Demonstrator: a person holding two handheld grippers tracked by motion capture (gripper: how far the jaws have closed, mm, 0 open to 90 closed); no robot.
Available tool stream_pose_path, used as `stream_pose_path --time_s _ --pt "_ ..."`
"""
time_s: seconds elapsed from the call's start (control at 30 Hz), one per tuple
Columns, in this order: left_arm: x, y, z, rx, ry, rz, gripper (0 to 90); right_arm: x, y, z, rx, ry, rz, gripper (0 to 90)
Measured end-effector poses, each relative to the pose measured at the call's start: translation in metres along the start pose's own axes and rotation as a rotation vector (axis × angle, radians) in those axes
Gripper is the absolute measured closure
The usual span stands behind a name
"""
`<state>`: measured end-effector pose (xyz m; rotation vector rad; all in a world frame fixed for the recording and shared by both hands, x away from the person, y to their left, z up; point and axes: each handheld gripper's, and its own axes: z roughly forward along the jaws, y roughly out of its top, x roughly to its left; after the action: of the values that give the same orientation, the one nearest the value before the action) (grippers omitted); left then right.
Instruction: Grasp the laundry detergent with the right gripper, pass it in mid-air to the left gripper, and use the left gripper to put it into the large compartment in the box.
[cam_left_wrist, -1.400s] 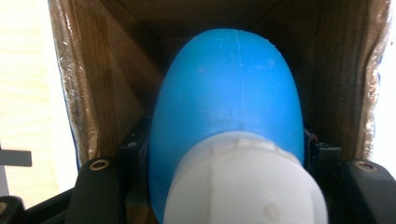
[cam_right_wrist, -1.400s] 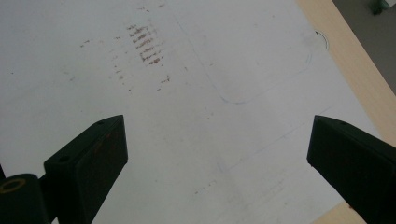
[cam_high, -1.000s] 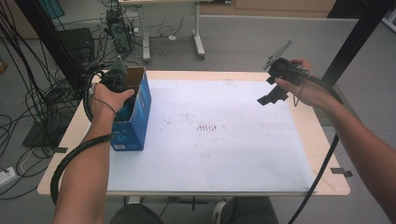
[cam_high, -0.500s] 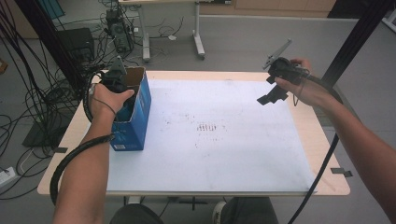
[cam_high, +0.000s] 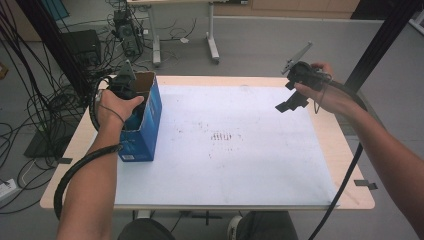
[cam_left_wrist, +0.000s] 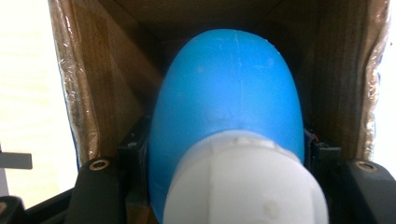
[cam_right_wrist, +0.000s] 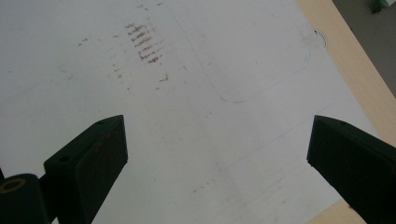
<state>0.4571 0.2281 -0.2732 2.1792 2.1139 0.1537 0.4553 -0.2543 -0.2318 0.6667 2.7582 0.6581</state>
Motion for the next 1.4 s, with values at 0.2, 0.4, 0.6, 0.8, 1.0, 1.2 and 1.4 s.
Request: stream_pose_path --time_s 0.2,0.4,0.6,0.8,1.0,1.2,1.4 --pt "-0.0001 0.0001 0.0 0.001 0.001 0.001 36.6 -0.0003 0.0013 -0.0007 0.0 -0.002 -0.004 5.1" --pt "0.0001 0.0001 -0.0001 0.001 0.001 0.002 36.6 -0.0001 0.0014 -0.0005 0.002 -0.001 -0.005 5.1" --pt "-0.0005 -0.0006 -0.0001 -0.002 0.003 0.004 36.6 0.0002 0.001 -0.0009 0.002 -0.001 -0.004 5.0" --pt "-0.0013 -0.001 -0.0003 -0.002 0.005 0.006 36.6 0.0009 0.0002 -0.0015 0.001 0.001 -0.003 5.1" --pt "-0.0026 -0.0012 -0.0004 -0.002 0.008 0.01 36.6 0.0012 -0.0009 -0.0022 -0.004 0.001 0.002 5.1" --pt "-0.0029 -0.0012 -0.0004 -0.003 0.009 0.011 36.6 0.0014 -0.0011 -0.003 -0.003 0.0 0.004 5.1" --pt "-0.003 -0.0013 -0.0005 -0.006 0.008 0.01 36.5 0.0018 -0.0007 -0.0037 -0.006 -0.001 0.002 5.1"
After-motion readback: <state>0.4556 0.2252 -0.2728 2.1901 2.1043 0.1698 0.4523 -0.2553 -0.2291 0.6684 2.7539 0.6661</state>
